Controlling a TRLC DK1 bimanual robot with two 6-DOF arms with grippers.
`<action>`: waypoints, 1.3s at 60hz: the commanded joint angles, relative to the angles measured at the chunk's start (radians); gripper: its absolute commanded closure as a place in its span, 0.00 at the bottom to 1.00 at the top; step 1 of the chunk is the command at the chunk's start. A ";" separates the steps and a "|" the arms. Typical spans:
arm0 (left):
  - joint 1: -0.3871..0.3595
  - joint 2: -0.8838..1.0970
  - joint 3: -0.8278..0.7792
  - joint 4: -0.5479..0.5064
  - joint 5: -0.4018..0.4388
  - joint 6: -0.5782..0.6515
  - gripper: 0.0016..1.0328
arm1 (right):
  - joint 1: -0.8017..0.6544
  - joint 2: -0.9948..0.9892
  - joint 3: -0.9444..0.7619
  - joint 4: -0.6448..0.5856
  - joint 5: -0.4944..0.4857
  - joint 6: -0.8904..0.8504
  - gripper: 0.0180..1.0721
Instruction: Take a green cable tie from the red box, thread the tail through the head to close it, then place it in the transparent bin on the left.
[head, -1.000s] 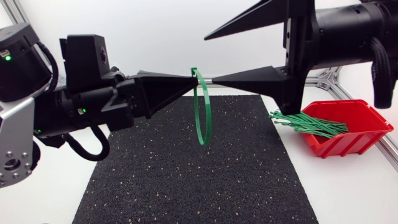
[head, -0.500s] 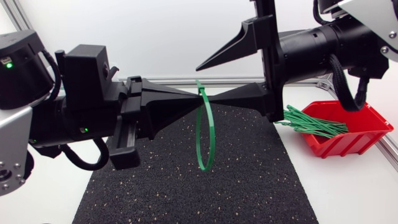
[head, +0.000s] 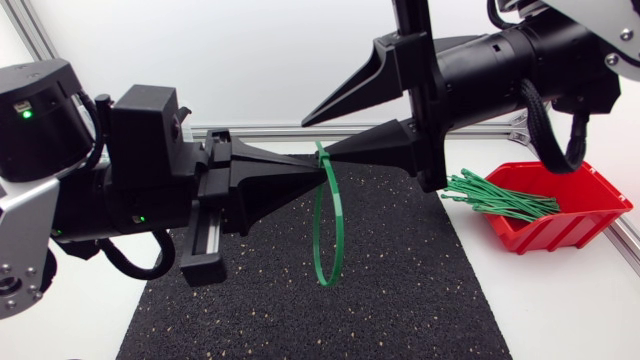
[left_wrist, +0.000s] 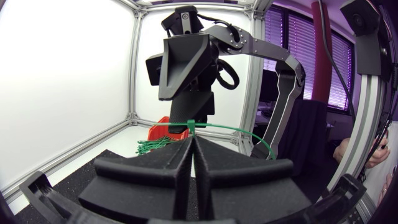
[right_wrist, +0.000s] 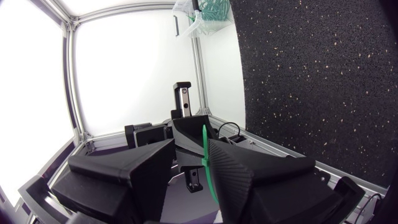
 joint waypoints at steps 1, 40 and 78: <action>0.009 -0.016 -0.019 0.001 0.009 0.016 0.97 | 0.006 0.017 0.006 -0.010 0.009 -0.022 0.65; 0.009 -0.019 -0.017 -0.007 0.013 0.016 0.97 | 0.043 -0.041 -0.011 -0.015 0.138 -0.049 0.94; -0.072 -0.106 -0.013 -0.096 0.020 0.002 0.97 | 0.014 0.053 -0.021 0.013 0.205 -0.094 0.94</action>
